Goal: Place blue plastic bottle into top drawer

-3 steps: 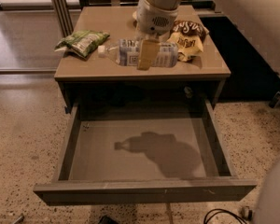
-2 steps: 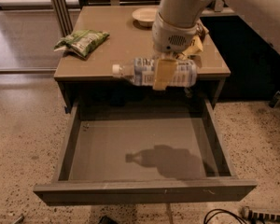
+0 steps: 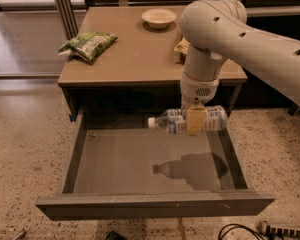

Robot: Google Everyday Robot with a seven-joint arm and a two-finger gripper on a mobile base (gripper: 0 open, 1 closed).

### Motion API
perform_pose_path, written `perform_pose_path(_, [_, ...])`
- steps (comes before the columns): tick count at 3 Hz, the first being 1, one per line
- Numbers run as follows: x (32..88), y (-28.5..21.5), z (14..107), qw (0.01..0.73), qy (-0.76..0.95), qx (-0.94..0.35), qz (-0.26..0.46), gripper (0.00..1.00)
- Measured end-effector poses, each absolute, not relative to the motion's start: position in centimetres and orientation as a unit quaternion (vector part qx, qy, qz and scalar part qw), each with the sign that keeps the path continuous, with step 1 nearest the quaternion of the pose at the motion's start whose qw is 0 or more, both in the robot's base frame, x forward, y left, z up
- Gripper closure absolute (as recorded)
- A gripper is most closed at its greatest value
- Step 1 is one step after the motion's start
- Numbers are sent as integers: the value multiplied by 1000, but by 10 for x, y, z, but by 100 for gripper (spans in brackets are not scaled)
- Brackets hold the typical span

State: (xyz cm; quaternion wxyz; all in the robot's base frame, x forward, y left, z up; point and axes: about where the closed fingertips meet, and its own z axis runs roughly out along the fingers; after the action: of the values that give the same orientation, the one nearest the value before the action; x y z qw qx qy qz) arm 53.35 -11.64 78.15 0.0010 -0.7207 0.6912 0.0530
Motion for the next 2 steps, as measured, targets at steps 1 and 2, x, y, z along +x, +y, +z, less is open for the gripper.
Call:
perform_pose_path(1, [534,-116,781,1,691,-721,53,100])
perform_pose_path(2, [532,-120,762,15,722,-690,47,100])
